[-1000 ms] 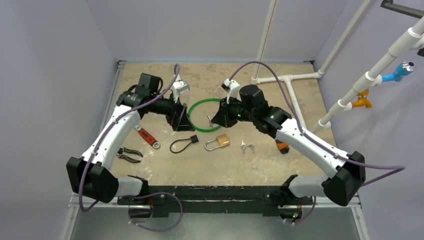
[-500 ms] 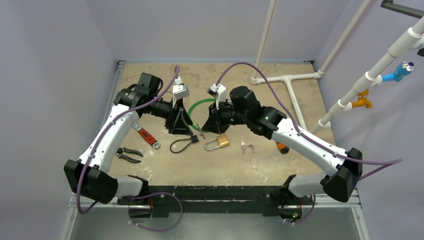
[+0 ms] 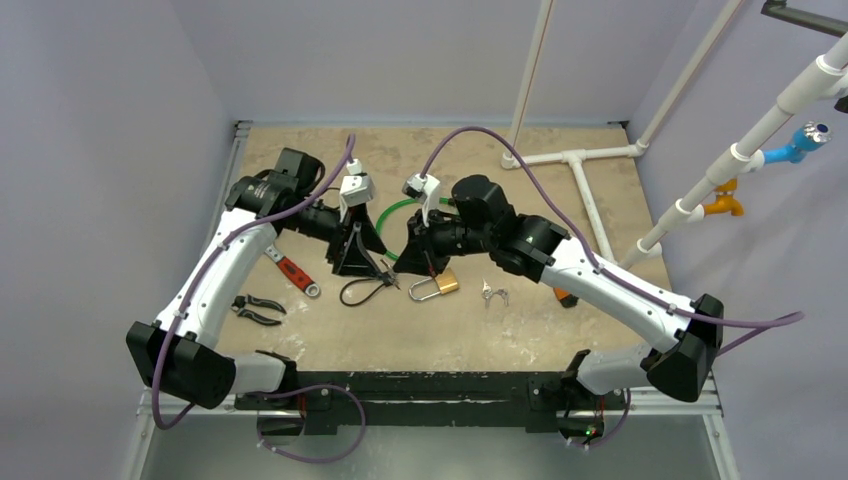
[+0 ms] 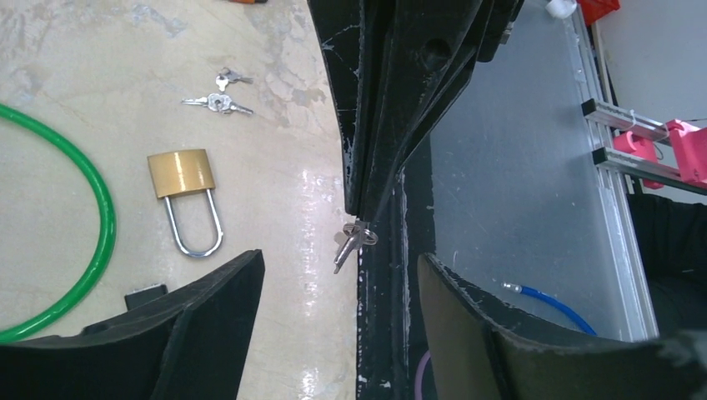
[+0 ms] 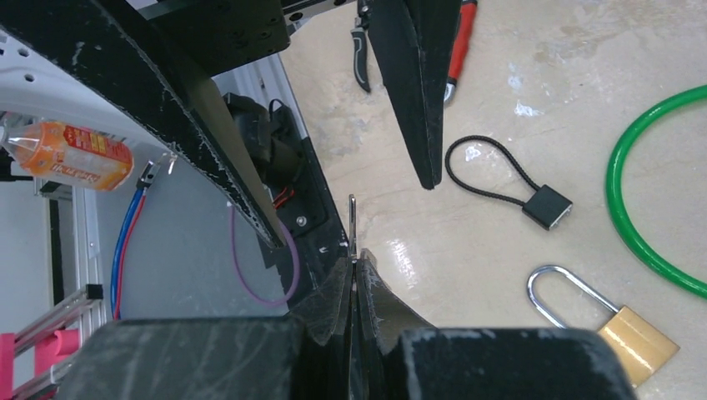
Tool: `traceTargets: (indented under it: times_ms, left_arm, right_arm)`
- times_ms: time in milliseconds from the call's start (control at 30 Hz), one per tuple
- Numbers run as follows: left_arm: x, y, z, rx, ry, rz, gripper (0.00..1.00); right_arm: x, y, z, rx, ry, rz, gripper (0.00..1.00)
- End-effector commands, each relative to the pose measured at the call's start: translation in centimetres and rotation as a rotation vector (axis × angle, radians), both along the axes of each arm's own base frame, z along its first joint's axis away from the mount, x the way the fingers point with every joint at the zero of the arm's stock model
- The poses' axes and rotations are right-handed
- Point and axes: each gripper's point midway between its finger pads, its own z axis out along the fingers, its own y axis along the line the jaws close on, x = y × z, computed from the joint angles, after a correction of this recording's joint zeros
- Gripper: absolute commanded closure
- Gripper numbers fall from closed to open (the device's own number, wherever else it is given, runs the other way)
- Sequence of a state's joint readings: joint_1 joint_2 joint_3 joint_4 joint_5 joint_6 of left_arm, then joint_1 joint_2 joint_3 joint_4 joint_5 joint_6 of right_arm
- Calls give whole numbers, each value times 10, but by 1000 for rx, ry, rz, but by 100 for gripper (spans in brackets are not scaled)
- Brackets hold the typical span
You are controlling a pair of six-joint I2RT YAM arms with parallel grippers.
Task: Unlock with the key
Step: Pick up the key from the center of the board.
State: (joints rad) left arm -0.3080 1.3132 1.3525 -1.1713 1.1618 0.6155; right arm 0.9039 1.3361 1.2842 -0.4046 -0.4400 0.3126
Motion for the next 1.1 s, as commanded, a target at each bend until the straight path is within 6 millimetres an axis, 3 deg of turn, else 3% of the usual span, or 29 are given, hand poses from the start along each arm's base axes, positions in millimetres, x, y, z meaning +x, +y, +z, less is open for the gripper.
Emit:
traceTargets:
  times_ms: [0,167,300,500,700,800,967,1067]
  left_arm:
    - [-15,-3,23,-91,-44,-73,38]
    - [-20,-2,24,-93,-15,-86,66]
    - [-24,-1,26,-85,-8,-94,77]
    - [-24,0,27,-68,-31,-93,100]
    - [-23,1,24,-43,-103,-82,100]
    - [-29,8,21,-27,-232,-111,100]
    - [-45,30,17,76,-431,-206,100]
    - [-37,40,24,133,-683,-230,100]
  right_arm:
    - [-5,9,26,53,-41,41,100]
    - [-5,11,30,60,-54,38,100]
    - [-6,12,31,57,-58,41,100]
    - [-7,12,31,61,-59,38,100]
    - [-11,14,35,78,-57,54,100]
    - [-16,13,43,109,-42,60,83]
    - [-7,1,77,180,-75,27,64]
    - [-3,0,88,222,-61,52,56]
